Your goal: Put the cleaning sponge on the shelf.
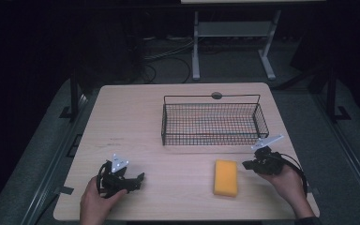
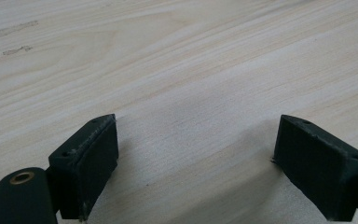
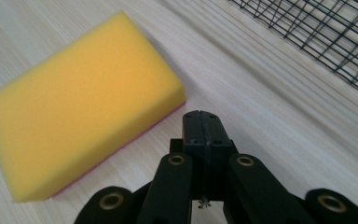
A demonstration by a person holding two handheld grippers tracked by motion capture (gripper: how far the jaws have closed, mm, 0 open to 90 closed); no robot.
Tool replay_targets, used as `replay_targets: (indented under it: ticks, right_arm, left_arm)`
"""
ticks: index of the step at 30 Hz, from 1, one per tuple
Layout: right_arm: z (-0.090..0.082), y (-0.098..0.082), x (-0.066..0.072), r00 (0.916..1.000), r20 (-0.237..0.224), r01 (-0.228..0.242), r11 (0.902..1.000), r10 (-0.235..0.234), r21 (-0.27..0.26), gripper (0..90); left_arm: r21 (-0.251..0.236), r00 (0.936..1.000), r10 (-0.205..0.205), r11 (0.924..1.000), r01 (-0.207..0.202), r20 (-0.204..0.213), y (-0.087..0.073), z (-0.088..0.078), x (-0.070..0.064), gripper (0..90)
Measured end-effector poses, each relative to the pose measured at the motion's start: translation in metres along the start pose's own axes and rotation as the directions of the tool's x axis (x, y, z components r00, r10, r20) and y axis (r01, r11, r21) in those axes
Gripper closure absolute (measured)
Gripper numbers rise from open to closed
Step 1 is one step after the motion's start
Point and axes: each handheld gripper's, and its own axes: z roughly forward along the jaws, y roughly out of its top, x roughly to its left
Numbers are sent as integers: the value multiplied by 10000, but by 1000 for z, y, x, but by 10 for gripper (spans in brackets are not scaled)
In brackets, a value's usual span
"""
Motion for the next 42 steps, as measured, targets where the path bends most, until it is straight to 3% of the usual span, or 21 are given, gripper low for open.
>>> replay_targets:
  ticks: [42]
  right_arm:
    - [23,31,16,9974,-395,615,9976,-603,303,897]
  left_arm:
    - [27,10000,-1,10000,1,-10,0,0,0,128]
